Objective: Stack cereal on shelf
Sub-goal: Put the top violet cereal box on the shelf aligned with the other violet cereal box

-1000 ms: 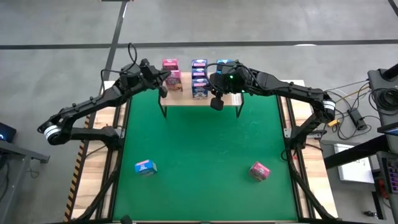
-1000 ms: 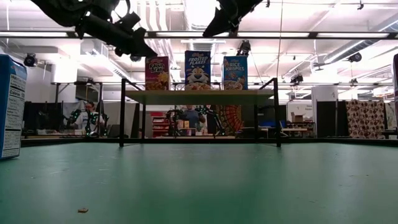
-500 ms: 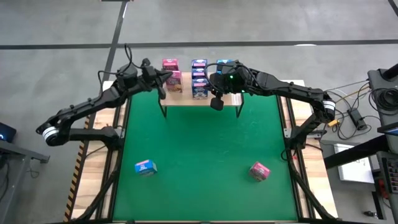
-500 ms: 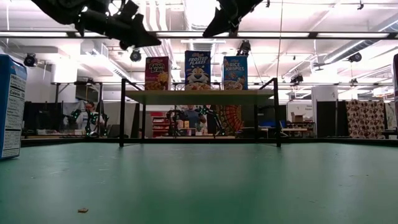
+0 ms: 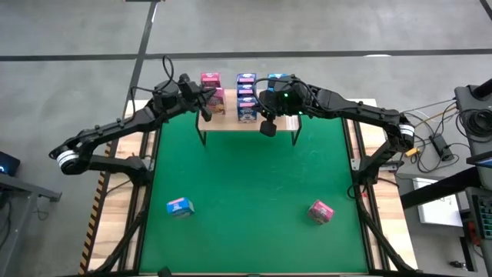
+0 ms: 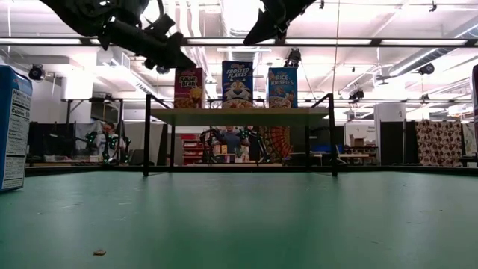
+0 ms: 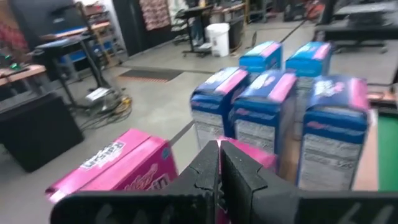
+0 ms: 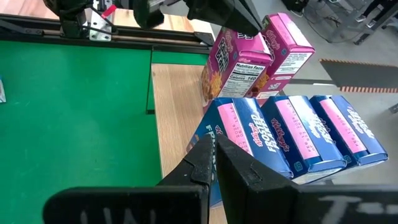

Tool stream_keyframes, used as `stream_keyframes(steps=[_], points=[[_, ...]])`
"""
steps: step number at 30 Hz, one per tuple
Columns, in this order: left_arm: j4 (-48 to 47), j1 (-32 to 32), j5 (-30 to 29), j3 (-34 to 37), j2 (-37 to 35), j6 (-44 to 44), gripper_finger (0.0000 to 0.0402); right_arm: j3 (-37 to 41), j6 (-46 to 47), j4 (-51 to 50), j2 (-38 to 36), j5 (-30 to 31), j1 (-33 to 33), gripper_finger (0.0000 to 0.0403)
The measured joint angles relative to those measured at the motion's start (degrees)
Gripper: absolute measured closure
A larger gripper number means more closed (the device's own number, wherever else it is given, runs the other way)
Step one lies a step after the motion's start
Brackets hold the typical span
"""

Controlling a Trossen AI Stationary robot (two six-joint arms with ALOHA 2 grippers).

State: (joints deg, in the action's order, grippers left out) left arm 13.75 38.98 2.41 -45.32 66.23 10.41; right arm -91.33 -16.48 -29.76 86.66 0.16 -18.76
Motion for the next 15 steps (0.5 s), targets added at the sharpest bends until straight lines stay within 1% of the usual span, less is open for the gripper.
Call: stream_keyframes(steps=[3,8,15], points=[[-0.7,0.0,-1.9,0.0,0.2,0.3,0.0401,0.0,0.0,0.0,0.0,0.0,0.0,0.0394],[-1.8,0.0,-2.5,0.0,-0.1,0.4,0.0401,0.0,0.0,0.0,0.0,0.0,0.0,0.0394],[-3.5,0.0,-7.7,0.0,-1.0,0.4,0.0401,0.0,0.0,0.0,0.0,0.0,0.0,0.0394]])
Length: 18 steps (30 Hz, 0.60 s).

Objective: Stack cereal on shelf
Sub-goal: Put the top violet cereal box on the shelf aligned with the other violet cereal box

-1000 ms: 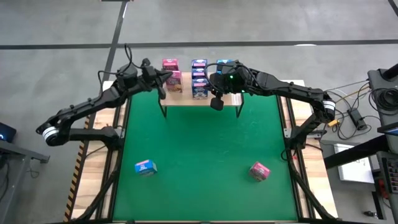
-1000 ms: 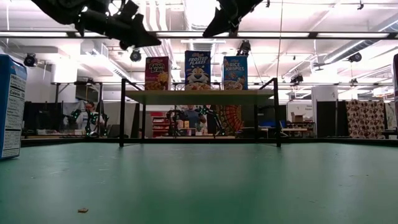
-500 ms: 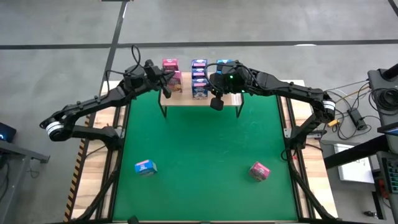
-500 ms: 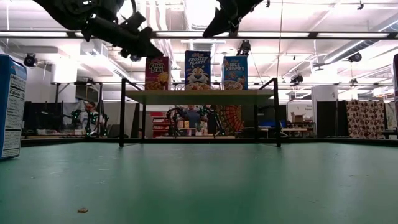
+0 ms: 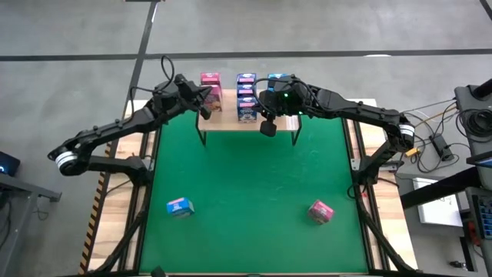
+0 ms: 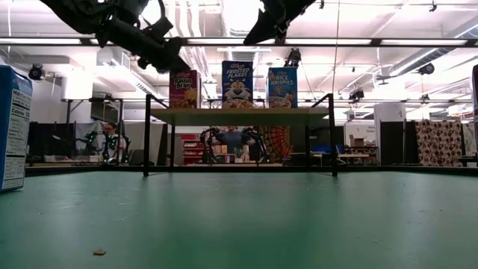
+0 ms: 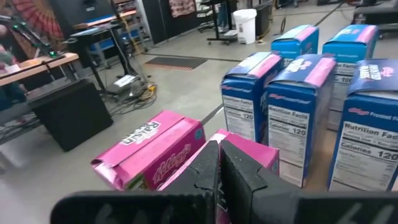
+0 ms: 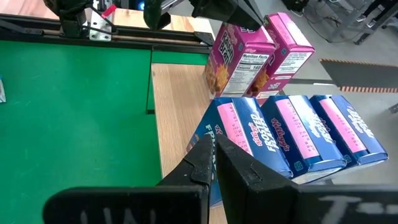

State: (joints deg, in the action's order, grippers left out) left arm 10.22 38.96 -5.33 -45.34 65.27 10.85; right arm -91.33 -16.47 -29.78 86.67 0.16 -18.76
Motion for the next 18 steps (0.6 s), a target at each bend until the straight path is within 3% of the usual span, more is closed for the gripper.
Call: stream_keyframes(steps=[18], points=[[-1.0,0.0,0.3,0.0,-0.8,2.2,0.0401,0.0,0.0,0.0,0.0,0.0,0.0,0.0394]])
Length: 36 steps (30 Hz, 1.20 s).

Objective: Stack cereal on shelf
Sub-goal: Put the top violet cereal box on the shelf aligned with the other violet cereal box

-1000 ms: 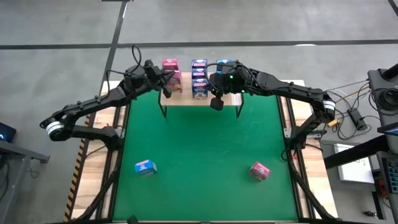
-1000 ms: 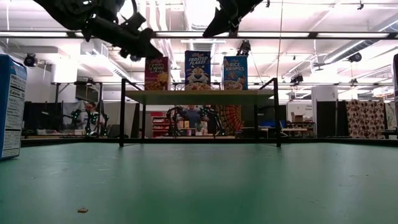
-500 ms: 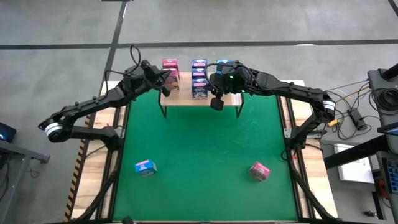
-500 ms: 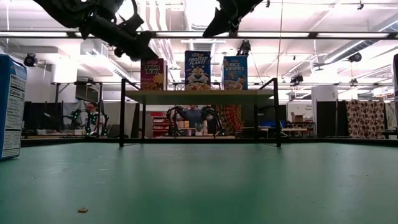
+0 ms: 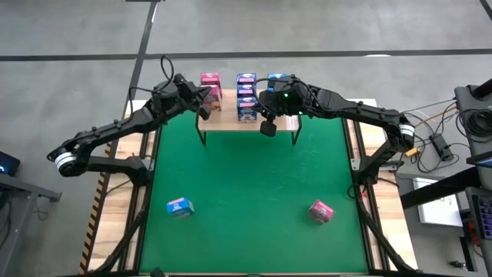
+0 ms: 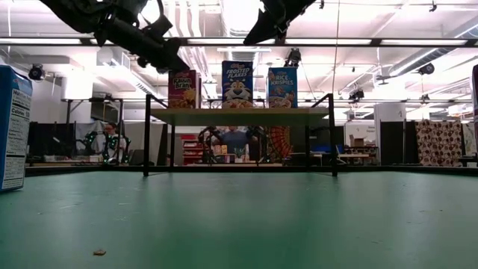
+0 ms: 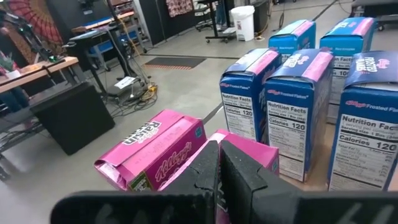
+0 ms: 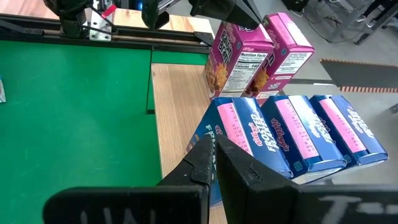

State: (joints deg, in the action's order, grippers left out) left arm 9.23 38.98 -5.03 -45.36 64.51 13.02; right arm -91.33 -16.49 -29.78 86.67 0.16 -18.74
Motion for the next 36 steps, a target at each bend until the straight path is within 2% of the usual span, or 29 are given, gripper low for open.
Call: stream_keyframes(steps=[4,17,27,29,34,36], points=[[0.9,0.0,2.7,0.1,0.0,-0.1,0.0401,0.0,0.0,0.0,0.0,0.0,0.0,0.0394],[-1.9,-0.2,2.9,0.2,-6.4,0.7,0.0401,0.0,-0.2,0.0,0.0,0.0,0.0,0.0394],[-14.1,0.0,2.3,0.2,-11.7,5.3,0.0401,1.3,0.0,-0.2,0.0,0.0,0.0,0.0394],[-14.6,0.0,0.4,0.2,-11.4,6.2,0.0402,1.5,-0.1,-0.2,0.0,0.0,0.0,0.0394],[-14.6,0.1,-11.8,0.2,-9.7,9.0,0.0401,1.6,-0.2,-0.2,0.0,0.0,0.0,0.0394],[-14.5,0.4,-13.6,0.2,-8.9,10.4,0.0401,1.6,-0.3,-0.2,0.0,0.0,0.0,0.0394]])
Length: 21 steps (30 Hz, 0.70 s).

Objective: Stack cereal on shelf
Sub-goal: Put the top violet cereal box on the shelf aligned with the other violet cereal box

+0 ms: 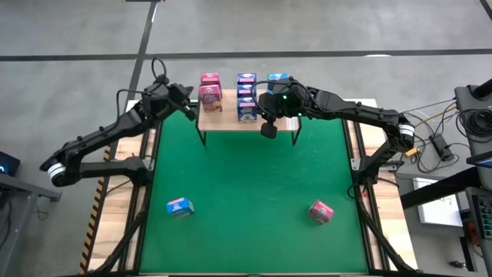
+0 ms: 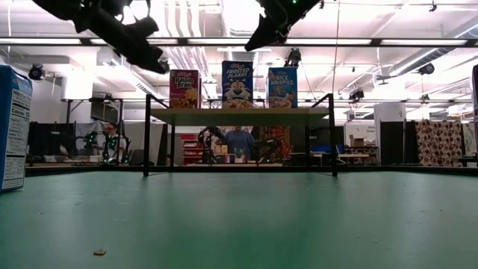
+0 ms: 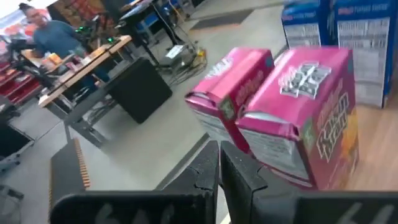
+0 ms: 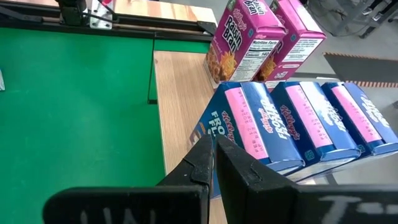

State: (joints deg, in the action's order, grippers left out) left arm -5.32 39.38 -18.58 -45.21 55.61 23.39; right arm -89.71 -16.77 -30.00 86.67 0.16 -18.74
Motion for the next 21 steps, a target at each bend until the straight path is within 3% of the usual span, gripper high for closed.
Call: stream_keyframes(steps=[8,21], points=[[1.6,0.1,1.6,0.0,4.3,2.0,0.0401,0.0,-0.5,0.0,0.0,0.0,0.0,0.0394],[3.7,0.1,1.6,0.0,4.7,1.8,0.0401,0.0,-0.2,0.0,0.0,0.0,0.0,0.0394]])
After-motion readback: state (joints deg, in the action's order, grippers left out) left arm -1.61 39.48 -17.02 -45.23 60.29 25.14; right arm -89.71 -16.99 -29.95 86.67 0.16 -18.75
